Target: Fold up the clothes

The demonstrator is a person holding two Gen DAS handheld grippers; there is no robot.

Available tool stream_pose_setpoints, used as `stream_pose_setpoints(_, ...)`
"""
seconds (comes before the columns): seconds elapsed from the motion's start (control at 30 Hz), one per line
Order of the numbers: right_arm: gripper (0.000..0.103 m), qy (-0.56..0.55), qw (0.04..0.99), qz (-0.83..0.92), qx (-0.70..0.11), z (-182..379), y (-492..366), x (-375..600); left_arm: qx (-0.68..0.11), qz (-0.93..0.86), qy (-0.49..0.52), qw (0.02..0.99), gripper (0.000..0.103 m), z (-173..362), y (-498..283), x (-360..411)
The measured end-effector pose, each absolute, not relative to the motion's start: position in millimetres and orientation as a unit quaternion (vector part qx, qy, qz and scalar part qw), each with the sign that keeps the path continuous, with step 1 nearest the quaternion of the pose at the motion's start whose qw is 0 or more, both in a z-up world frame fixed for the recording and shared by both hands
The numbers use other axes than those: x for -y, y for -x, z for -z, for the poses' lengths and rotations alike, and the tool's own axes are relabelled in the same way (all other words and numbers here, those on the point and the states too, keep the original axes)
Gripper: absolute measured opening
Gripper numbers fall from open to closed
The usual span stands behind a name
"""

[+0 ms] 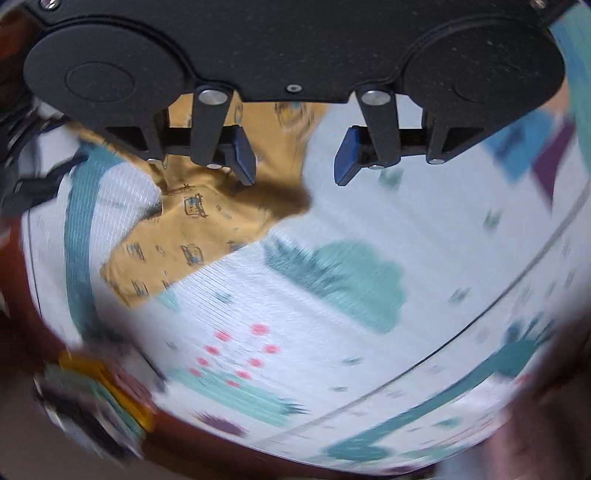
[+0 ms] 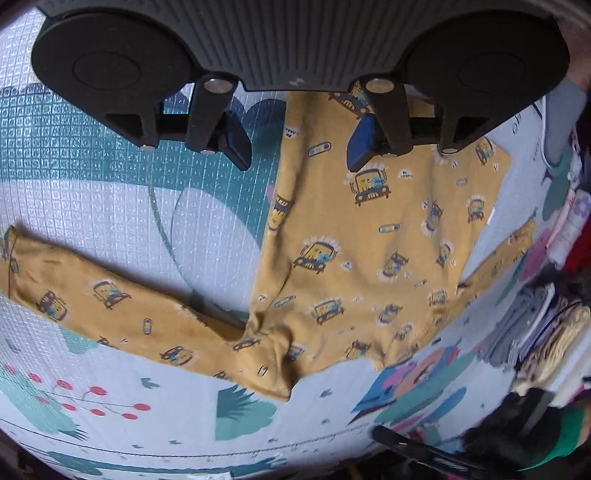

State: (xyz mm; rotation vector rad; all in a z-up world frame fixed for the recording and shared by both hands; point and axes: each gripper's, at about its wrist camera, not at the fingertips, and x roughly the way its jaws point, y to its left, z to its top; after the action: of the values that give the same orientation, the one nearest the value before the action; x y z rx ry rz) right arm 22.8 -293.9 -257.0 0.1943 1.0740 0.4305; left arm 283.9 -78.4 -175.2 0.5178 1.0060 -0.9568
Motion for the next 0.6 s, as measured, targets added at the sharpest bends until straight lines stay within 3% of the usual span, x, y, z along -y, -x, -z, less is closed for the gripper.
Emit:
stream_pose_setpoints(0.03,0.058,-0.096,0.837,-0.199,-0.500,257,-23,297,-0.452,0.450,-0.255,0.727,0.033,183,-282,90)
stream_pose_setpoints(0.1,0.057,-0.101,0.851,-0.182,-0.482,254,-27,305,-0.462,0.456,-0.267,0.713,0.030,203,-279,109)
stream_pose_setpoints(0.37,0.057,-0.157,0.903,0.031,-0.399,248,-61,424,-0.484,0.443,-0.231,0.719,0.029,253,-272,135)
stream_pose_setpoints(0.47,0.057,-0.212,0.887,0.081,-0.402,264,-77,456,-0.486,0.446,-0.229,0.716,0.029,258,-272,135)
stream_pose_setpoints(0.5,0.048,-0.226,0.879,0.079,-0.413,272,-82,461,-0.485,0.443,-0.229,0.718,0.029,260,-272,134)
stream_pose_setpoints(0.57,0.040,-0.211,0.882,0.070,-0.415,279,-86,459,-0.486,0.438,-0.220,0.724,0.029,264,-274,132)
stream_pose_setpoints(0.6,0.020,-0.192,0.885,0.062,-0.420,279,-87,455,-0.486,0.434,-0.212,0.728,0.029,266,-276,130)
